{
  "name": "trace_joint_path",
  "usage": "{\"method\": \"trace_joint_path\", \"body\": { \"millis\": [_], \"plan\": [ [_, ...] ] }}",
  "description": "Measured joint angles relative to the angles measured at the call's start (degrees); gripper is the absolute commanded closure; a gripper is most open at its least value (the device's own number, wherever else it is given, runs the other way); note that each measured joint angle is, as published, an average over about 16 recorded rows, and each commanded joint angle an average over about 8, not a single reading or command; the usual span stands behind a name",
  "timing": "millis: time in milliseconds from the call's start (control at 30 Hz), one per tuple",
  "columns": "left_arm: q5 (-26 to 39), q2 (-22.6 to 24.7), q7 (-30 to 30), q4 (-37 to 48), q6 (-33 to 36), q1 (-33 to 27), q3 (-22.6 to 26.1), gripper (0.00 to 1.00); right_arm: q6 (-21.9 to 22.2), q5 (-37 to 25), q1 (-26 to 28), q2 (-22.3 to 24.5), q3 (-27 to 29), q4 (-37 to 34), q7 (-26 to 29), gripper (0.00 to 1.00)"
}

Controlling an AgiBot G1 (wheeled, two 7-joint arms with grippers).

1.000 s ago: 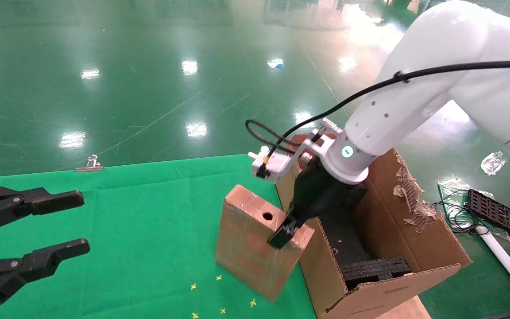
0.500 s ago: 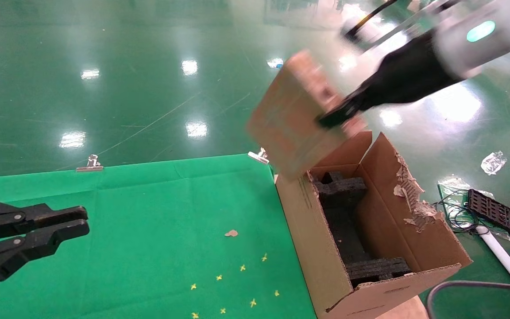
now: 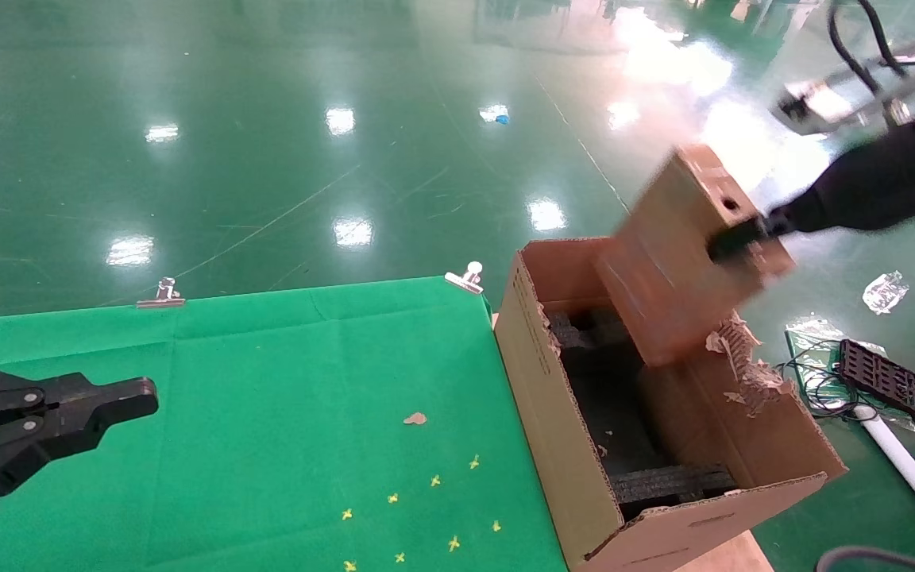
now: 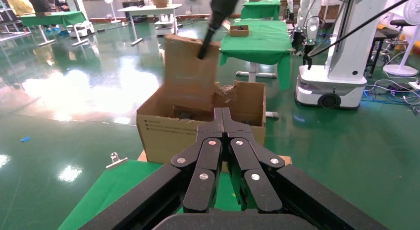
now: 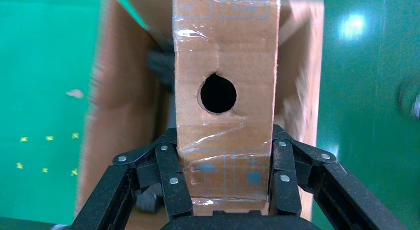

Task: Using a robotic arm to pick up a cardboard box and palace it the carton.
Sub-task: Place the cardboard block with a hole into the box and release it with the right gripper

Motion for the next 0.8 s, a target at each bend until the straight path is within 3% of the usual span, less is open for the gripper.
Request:
{"method": "trace_joint_path", "body": {
  "millis": [133, 167, 800],
  "plan": [
    [-0.01, -0.01, 0.01, 0.0, -0.01, 0.0, 0.01, 0.03, 0.81, -1.4, -1.92, -0.51, -1.12, -4.49, 1.33, 1.0],
    [-0.01, -0.01, 0.01, 0.0, -0.01, 0.0, 0.02, 0.0, 1.07, -1.69, -2.41, -0.74, -1.36, -5.61, 1.59, 1.0],
    [-0.06, -0.03, 0.04, 0.0, -0.04, -0.02, 0.08, 0.0, 5.89, -3.95, -9.59, -6.92, -3.51, -21.22, -2.91, 1.0]
  ]
}}
